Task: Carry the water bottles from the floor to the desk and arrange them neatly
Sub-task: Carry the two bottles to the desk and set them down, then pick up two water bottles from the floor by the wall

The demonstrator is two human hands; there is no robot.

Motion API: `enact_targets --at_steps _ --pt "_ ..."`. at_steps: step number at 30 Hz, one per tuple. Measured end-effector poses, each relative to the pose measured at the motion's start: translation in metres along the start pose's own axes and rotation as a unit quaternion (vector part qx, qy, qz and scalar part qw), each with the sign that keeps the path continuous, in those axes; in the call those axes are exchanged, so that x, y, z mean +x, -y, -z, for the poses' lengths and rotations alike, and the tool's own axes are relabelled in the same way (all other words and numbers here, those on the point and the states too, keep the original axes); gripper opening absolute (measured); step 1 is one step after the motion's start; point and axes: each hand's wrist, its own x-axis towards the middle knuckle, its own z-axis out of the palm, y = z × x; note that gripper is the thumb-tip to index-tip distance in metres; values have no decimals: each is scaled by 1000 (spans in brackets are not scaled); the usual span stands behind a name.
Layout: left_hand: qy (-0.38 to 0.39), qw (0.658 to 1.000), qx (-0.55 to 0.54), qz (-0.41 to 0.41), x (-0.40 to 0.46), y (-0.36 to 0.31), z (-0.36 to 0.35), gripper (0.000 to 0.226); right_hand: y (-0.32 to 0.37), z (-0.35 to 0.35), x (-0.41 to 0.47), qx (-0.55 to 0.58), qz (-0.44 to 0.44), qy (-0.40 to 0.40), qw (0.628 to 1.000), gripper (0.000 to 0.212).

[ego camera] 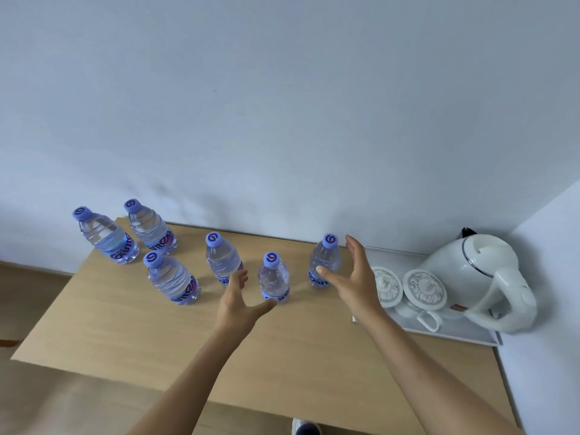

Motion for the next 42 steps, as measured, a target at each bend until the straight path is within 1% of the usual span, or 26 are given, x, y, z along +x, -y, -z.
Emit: enact_targets --at_steps 3,6,9,11,16,21,26,31,35,38,42 --pt "11 1000 2 -18 -20 -2 12 80 3 2 -28 17 7 -15 1000 80" --pt "33 998 -15 -50 -42 -6 20 61 9 3 -66 32 15 -36 999 68" --pt "63 994 -47 -78 -69 -7 26 43 9 5 -112 31 9 -61 998 64" --pt "93 990 -46 -95 -89 -4 29 40 7 7 -147 30 -8 -83 996 66" --pt "172 975 -17 -136 -143 2 27 39 -6 21 -235 29 -44 -135 989 62" --pt "252 952 0 -175 -190 -10 -1 34 -24 55 -306 59 -78 -224 970 57" --pt "355 910 32 -213 -242 -27 -55 37 -44 108 -371 66 -123 -312 940 56" --pt "456 850 71 -255 -301 -44 -134 38 -71 169 -437 99 -155 -411 893 54" --pt "536 797 102 -259 -357 -54 -208 35 -102 225 -489 96 -175 -476 856 50" --pt "568 774 109 -257 -406 -64 -270 32 -127 277 -527 83 -192 -513 833 51" --pt "587 755 114 -268 -472 -88 -355 29 -159 359 -573 93 -211 -547 805 54"
